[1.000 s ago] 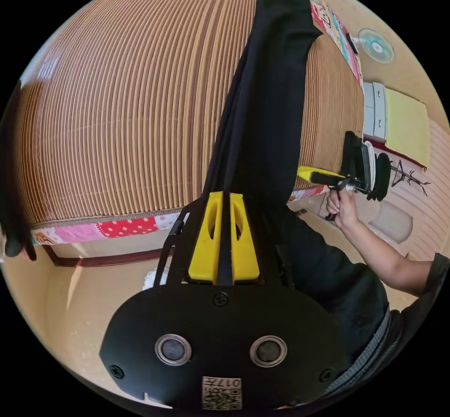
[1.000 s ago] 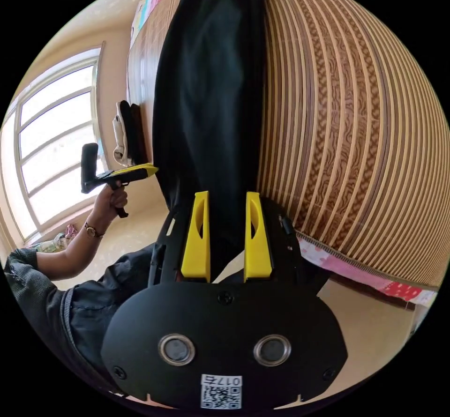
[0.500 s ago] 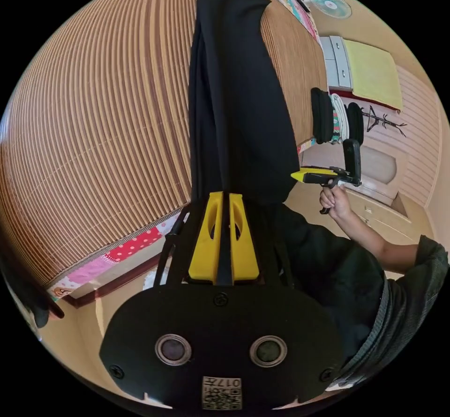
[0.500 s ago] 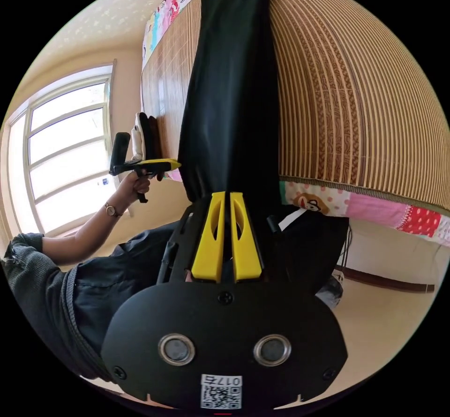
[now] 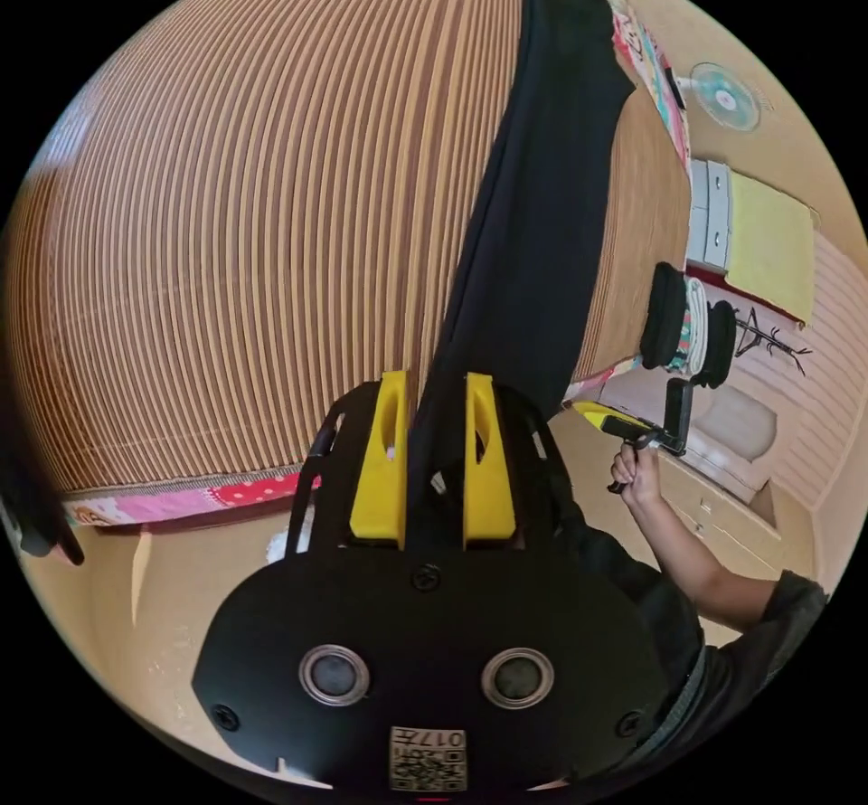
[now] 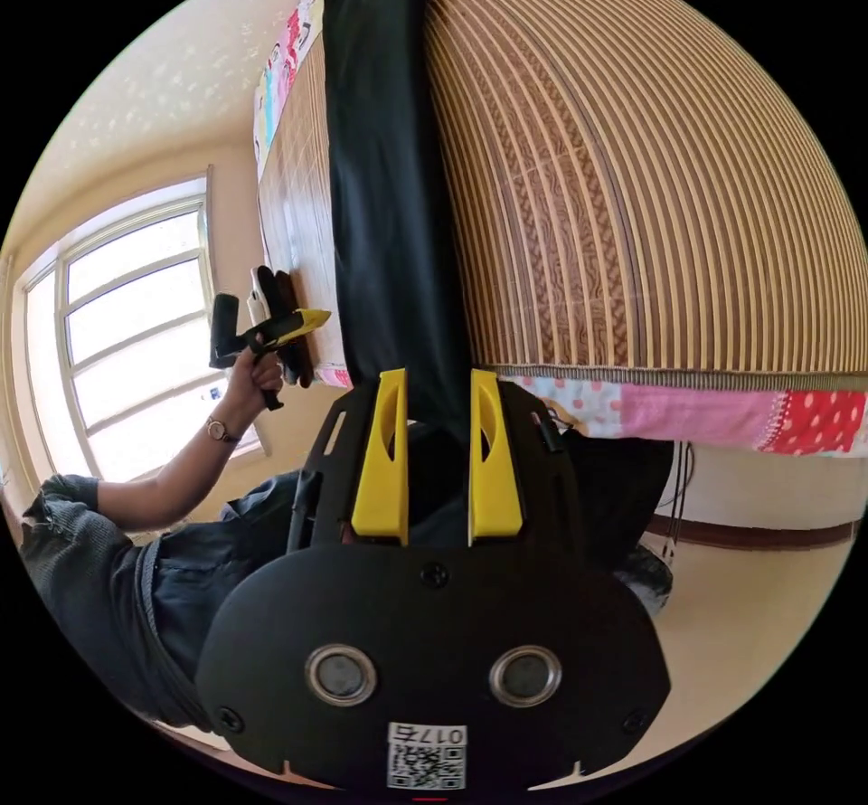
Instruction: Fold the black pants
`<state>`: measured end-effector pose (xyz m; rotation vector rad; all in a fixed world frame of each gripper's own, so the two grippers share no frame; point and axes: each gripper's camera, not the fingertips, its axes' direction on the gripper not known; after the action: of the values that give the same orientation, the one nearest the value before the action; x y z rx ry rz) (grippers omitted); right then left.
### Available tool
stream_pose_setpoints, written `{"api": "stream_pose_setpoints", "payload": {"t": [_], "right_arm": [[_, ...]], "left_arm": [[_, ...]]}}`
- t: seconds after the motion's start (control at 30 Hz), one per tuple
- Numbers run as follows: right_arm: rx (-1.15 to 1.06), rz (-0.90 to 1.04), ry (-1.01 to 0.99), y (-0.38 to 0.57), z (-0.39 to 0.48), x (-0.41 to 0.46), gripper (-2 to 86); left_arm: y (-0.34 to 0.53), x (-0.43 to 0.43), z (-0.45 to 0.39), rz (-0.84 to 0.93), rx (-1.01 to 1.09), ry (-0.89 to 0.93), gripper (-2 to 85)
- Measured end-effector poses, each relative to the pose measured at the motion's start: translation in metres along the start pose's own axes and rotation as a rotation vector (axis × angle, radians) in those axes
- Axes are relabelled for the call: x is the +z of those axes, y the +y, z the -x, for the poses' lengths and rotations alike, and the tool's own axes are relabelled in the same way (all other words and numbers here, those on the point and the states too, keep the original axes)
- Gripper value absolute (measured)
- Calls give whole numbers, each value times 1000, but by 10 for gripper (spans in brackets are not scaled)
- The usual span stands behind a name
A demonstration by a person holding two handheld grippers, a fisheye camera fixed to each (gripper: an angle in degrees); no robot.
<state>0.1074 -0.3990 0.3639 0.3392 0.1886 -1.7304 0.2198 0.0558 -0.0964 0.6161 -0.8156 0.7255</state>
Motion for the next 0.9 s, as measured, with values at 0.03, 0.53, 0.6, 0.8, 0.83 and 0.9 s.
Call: {"api": "stream_pose_setpoints", "payload": {"t": [0.03, 0.53, 0.6, 0.8, 0.83, 0.9], "right_arm": [[-13, -28, -15, -13, -2, -8, 105], [-74, -25, -302, -168, -56, -11, 95], [-59, -6, -341, -172, -56, -3, 80], [-114, -48, -507, -124, -40, -24, 38], [-148, -67, -555, -105, -32, -35, 35], [-210, -88, -600, -71, -15, -54, 32]], "left_arm": [[-4, -3, -2, -21, 11, 23, 99], [-134, 11, -20, -43, 204, 213, 110], [-137, 20, -22, 5, 180, 219, 82], [-101, 6, -27, 7, 225, 372, 40], [-93, 1, -30, 0, 252, 403, 40], [-58, -25, -41, -36, 358, 512, 39]]}}
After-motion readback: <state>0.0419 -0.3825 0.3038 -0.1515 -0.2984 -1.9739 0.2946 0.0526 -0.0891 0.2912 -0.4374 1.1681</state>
